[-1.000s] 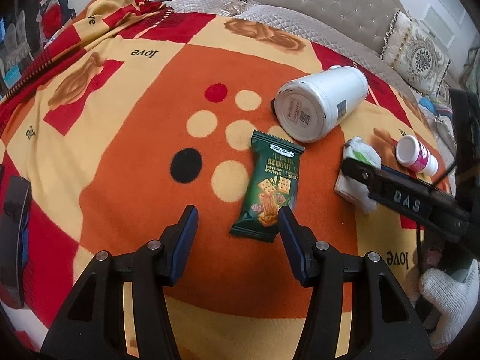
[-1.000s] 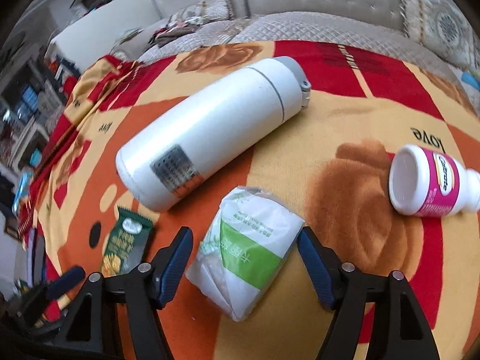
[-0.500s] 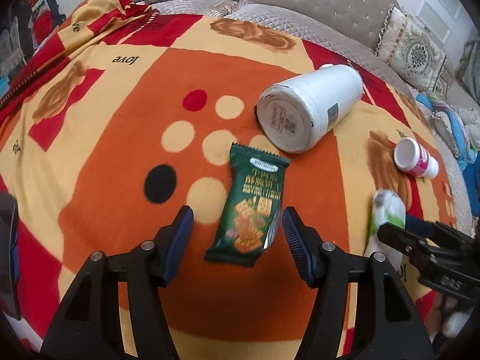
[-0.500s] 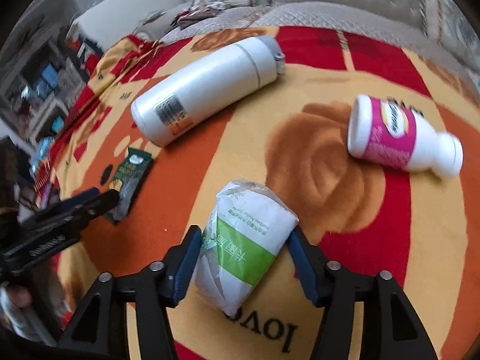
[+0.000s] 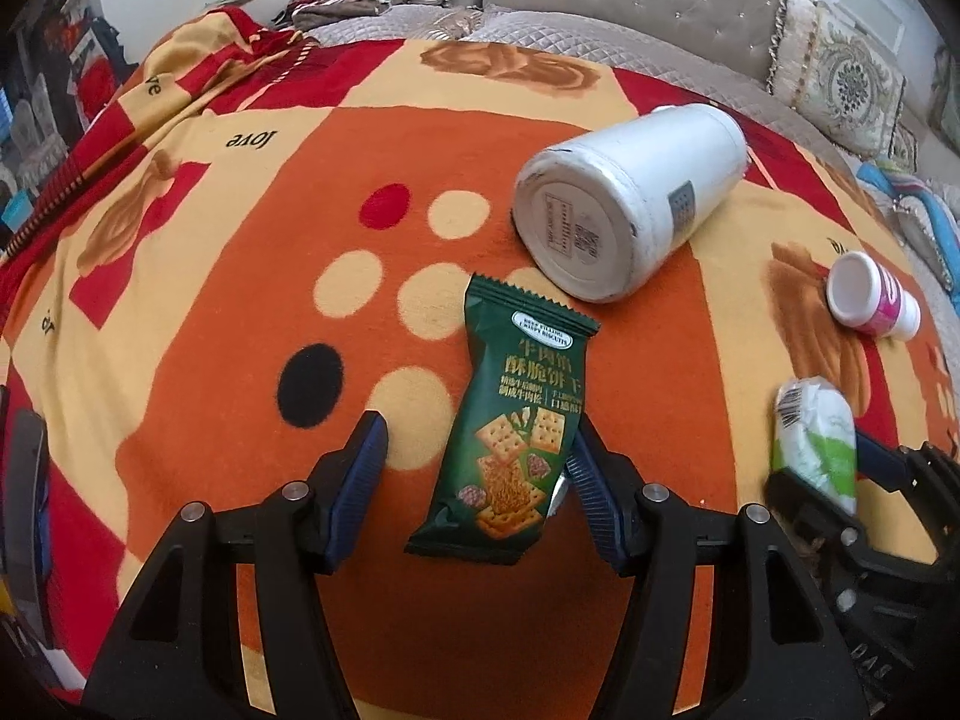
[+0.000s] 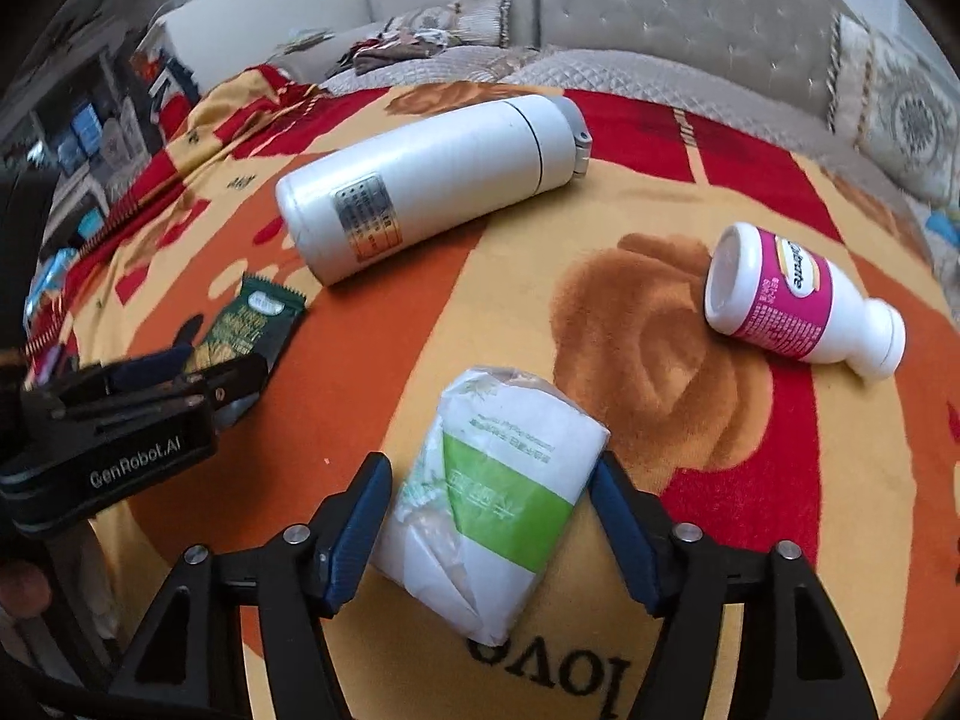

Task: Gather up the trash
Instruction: 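Grasp the green cracker packet with the left tool while the right tool grasps the white-green tissue pack, then carry the cracker packet and tissue pack over the beige bin with both tools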

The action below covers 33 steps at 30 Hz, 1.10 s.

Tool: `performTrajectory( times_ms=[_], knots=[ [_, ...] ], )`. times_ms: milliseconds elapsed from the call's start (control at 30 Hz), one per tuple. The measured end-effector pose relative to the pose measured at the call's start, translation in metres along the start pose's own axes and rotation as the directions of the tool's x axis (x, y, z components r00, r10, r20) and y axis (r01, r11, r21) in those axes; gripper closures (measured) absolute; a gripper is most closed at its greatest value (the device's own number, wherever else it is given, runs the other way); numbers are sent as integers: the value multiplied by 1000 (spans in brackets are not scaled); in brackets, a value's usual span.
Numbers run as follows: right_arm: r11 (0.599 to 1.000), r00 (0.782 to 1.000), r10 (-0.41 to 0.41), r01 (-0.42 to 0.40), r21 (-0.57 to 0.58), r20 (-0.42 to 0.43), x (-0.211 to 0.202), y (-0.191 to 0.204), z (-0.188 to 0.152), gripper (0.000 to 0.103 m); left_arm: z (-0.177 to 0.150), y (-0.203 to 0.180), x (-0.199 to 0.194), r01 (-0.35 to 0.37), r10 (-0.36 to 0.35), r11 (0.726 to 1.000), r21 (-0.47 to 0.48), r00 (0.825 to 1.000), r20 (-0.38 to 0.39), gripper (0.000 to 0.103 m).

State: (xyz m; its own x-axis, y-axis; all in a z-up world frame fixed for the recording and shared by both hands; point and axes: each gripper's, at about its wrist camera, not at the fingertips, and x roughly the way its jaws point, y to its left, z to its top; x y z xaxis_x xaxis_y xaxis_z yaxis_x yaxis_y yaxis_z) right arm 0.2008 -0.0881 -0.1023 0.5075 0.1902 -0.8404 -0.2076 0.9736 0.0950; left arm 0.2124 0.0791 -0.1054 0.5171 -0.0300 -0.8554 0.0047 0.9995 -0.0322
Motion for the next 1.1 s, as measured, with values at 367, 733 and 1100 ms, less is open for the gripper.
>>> performTrajectory(
  times_ms=[367,733,1100],
  knots=[
    [998,998,63,-63,9,13,-30,-27,-32,60,-24,-22,-33,37,-40,998,58,997,61,78],
    [993,997,57,-62,102,49,-88,-85,-95,60,-65,-106,-81,164,-183,967,194,980,83,78],
    [969,992,-73,47,242,101,-167,-181,-169,60,-99,-246,-106,371,-391,853,367,920,-21,78]
  ],
)
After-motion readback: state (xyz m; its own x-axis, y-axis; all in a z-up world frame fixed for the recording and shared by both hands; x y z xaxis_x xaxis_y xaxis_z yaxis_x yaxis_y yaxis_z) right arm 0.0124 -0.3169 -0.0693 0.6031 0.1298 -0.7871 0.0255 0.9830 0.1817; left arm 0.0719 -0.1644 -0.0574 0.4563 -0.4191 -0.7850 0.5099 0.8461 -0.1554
